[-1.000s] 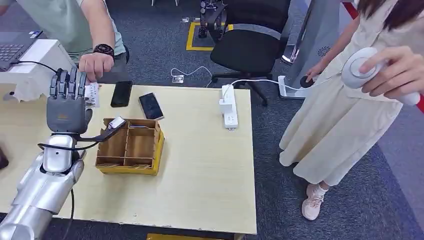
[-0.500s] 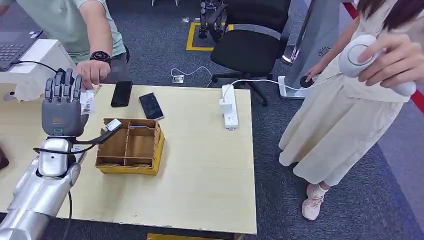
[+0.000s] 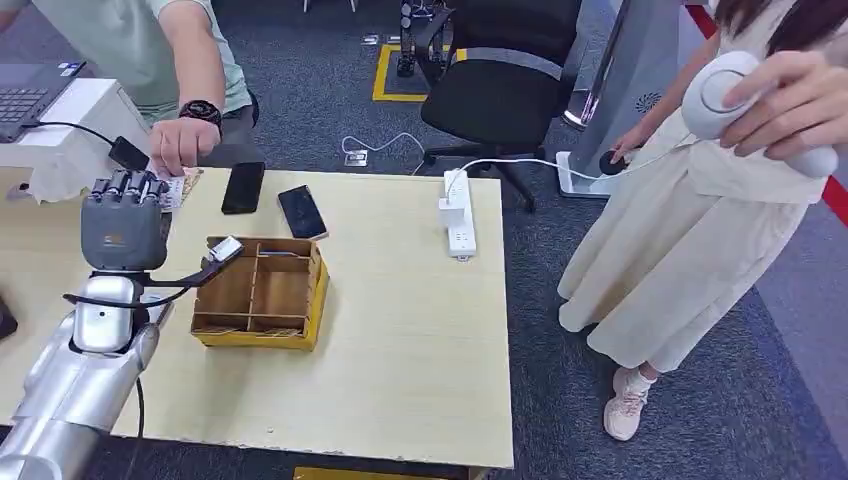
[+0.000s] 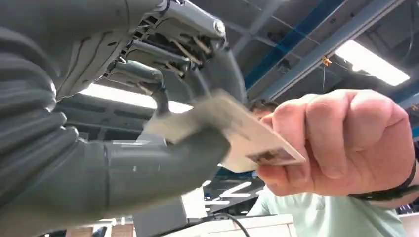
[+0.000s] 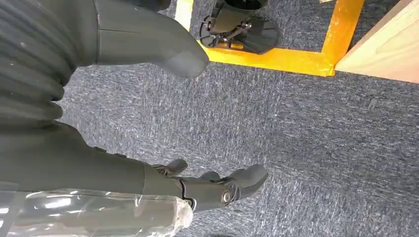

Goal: Pass the card to the sensor for recognition and then transmit it.

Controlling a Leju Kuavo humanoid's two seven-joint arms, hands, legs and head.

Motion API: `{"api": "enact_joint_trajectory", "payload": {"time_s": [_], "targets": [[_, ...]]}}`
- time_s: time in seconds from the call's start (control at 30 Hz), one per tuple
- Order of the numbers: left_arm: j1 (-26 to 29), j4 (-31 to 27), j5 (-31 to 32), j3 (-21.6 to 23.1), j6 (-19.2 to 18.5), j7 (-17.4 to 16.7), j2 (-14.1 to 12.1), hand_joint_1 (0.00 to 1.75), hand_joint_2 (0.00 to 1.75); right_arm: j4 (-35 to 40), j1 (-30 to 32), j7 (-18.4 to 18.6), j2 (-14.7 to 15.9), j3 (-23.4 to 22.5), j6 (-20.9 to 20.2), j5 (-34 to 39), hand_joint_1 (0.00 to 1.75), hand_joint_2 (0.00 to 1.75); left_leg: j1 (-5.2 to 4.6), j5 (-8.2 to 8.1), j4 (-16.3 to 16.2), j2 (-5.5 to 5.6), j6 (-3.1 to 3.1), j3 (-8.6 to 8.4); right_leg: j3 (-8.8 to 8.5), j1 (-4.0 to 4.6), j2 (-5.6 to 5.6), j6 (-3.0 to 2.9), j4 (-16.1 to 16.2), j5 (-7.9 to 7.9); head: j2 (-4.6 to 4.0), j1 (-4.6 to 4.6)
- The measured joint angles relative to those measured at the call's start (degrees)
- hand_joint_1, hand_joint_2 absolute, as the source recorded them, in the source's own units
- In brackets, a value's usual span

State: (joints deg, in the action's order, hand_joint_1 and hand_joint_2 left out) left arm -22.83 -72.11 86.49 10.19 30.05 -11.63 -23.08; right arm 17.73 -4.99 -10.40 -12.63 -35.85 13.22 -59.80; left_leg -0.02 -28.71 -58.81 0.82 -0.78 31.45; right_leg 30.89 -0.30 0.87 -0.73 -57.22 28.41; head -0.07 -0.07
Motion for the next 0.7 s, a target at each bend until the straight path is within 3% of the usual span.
{"api": "enact_joint_trajectory", "payload": {"time_s": [0.7], "targets": [[-0.80, 0.02, 0.00, -1.38, 2.23, 3.13, 0.09, 1.75, 1.75, -0.72, -0.06, -0.22, 0.26, 0.00, 1.03, 1.62, 0.00, 1.75, 0.00, 0.00, 0.00, 0.00, 0.00, 0.00, 0.00, 0.00, 0.00, 0.00, 0.00, 0.00, 0.00, -0.02]]}}
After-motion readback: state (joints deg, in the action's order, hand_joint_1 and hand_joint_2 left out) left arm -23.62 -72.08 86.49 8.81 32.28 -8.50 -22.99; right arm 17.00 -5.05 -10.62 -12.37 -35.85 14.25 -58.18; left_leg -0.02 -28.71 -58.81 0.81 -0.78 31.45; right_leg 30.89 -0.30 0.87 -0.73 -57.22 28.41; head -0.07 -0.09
